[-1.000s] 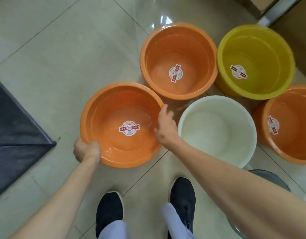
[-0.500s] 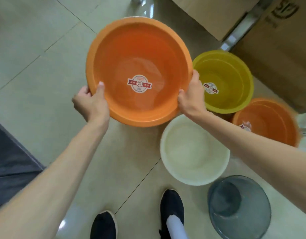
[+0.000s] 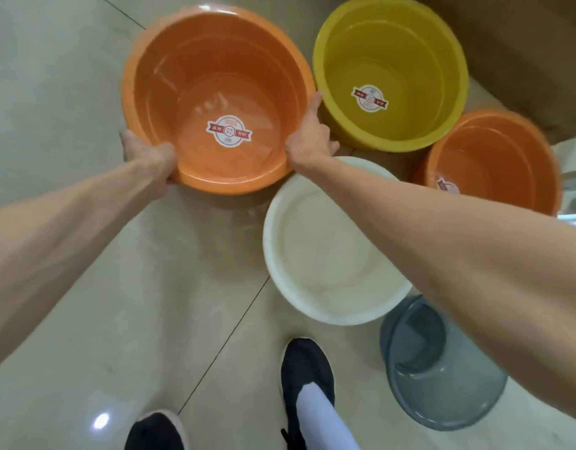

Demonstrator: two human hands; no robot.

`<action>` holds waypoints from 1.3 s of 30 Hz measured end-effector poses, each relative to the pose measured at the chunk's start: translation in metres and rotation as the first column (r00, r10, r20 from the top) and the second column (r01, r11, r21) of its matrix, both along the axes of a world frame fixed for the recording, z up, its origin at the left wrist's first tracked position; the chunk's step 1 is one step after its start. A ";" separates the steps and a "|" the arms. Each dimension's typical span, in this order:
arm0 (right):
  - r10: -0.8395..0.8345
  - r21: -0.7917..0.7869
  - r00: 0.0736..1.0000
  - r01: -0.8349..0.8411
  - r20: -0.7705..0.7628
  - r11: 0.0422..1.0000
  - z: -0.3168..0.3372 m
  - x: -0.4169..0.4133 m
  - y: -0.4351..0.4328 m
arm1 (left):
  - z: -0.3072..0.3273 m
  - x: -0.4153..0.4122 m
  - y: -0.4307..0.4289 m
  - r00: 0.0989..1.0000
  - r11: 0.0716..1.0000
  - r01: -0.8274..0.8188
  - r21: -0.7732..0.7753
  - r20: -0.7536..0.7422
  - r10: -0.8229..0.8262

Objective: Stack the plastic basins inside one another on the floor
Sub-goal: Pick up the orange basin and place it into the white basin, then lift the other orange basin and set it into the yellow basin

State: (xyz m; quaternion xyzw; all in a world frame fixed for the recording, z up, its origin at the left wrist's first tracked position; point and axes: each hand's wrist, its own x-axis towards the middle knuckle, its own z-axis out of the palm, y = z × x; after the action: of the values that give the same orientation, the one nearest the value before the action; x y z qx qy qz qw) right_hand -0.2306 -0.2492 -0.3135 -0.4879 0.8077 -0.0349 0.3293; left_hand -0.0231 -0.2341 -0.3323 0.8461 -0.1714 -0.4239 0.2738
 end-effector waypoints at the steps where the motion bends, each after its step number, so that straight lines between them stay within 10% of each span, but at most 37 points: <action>1: -0.025 0.003 0.999 0.025 0.048 1.000 0.003 0.001 -0.001 | 0.001 0.003 0.000 0.998 0.998 -0.056 0.005 -0.010 0.056; 10: -0.022 -0.229 0.921 0.119 0.389 0.966 0.123 -0.013 0.058 | 0.075 0.057 0.050 0.981 0.989 -0.124 -0.086 0.141 0.135; 17: -0.376 -0.256 0.823 0.508 0.427 0.822 0.186 -0.165 0.121 | 0.218 -0.153 0.047 0.973 0.936 0.226 -0.270 0.010 -0.232; 26: -0.739 -0.187 0.630 0.777 0.241 0.601 0.168 -0.334 0.171 | 0.159 -0.371 0.031 0.814 0.827 0.531 -0.184 -0.161 -0.559; 39: -0.788 -0.119 0.593 0.805 0.167 0.581 0.022 -0.361 0.171 | 0.016 -0.407 0.027 0.472 0.481 0.851 0.212 0.095 -0.876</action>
State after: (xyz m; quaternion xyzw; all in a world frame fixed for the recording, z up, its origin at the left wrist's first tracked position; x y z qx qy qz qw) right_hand -0.5920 -0.0785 -0.2915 -0.0993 0.9168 -0.2759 0.2711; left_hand -0.4300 -0.2075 -0.3165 0.6960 -0.5713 -0.4317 -0.0533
